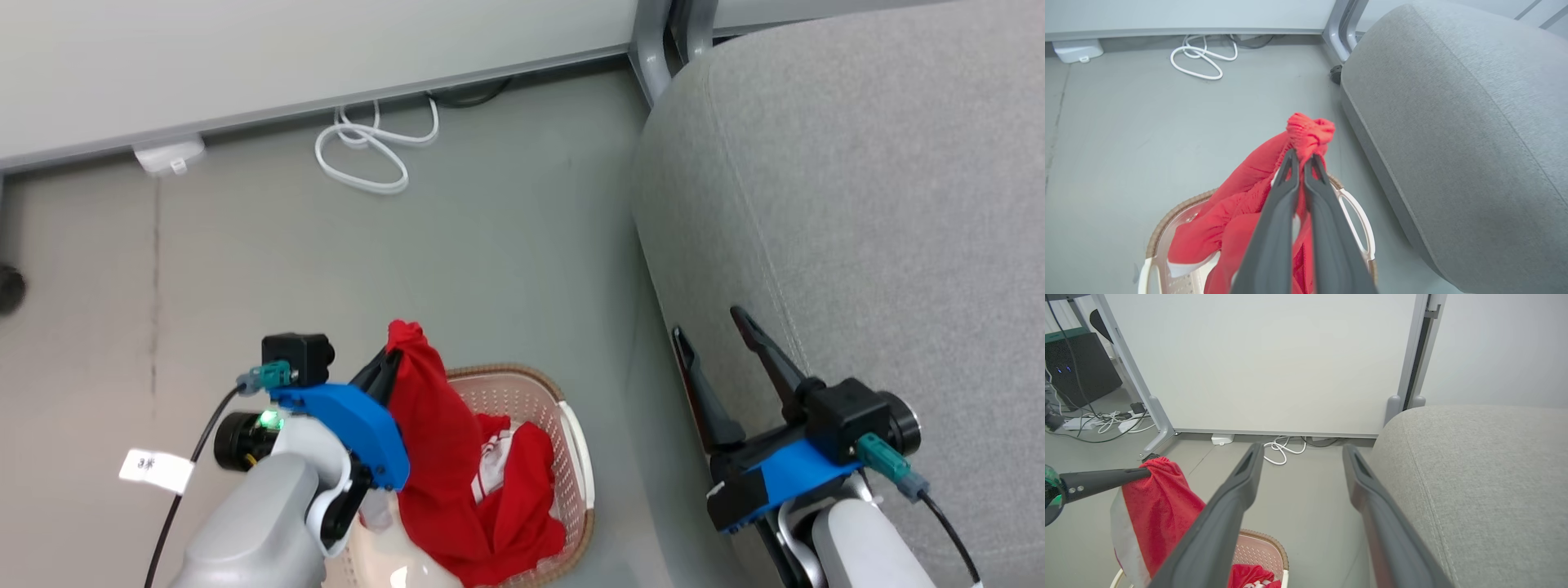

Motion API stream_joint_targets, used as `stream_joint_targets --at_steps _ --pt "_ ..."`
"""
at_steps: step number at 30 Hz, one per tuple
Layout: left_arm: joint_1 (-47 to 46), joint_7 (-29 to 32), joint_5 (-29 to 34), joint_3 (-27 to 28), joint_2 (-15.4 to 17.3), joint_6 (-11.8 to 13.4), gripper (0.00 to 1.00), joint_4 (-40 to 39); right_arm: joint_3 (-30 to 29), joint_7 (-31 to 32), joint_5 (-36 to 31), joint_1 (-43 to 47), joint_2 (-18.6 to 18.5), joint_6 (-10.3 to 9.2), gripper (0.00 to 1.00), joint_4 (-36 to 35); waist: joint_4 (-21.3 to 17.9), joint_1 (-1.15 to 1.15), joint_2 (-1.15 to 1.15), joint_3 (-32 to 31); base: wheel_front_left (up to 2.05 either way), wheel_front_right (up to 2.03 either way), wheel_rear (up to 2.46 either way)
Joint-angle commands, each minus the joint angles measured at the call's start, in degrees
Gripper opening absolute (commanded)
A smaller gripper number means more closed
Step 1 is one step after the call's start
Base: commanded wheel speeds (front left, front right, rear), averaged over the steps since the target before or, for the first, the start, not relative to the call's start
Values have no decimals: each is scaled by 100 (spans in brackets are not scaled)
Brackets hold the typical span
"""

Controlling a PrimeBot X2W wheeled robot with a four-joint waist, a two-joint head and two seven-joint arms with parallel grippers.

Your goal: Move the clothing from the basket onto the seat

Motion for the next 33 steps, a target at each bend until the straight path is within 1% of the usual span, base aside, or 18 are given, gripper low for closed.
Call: stream_joint_targets --at_steps 1,5,10,19,25,33 --pt "-30 -43 -37 -39 39 -42 0 -66 -26 34 -33 102 -14 1 100 5 -90 2 0 -232 0 0 0" --pt "-255 -117 -70 -185 50 -42 0 -330 -78 145 -63 309 -15 2 100 -53 41 2 0 -595 0 0 0" --pt "-590 -156 -40 -333 -8 -42 0 -662 -94 291 -79 494 -16 1 100 -172 247 2 0 -892 0 0 0" --pt "-1271 -82 132 -563 -312 -41 0 -887 -27 524 -96 685 -16 1 100 -358 552 2 0 -1213 0 0 0" --pt "-1509 -138 153 -655 -451 -28 0 -828 104 666 -63 692 -15 1 100 -430 607 2 0 -1297 0 0 0" --pt "-1529 -192 74 -745 -543 -28 0 -679 309 799 70 568 -15 2 100 -409 598 2 0 -1300 0 0 0"
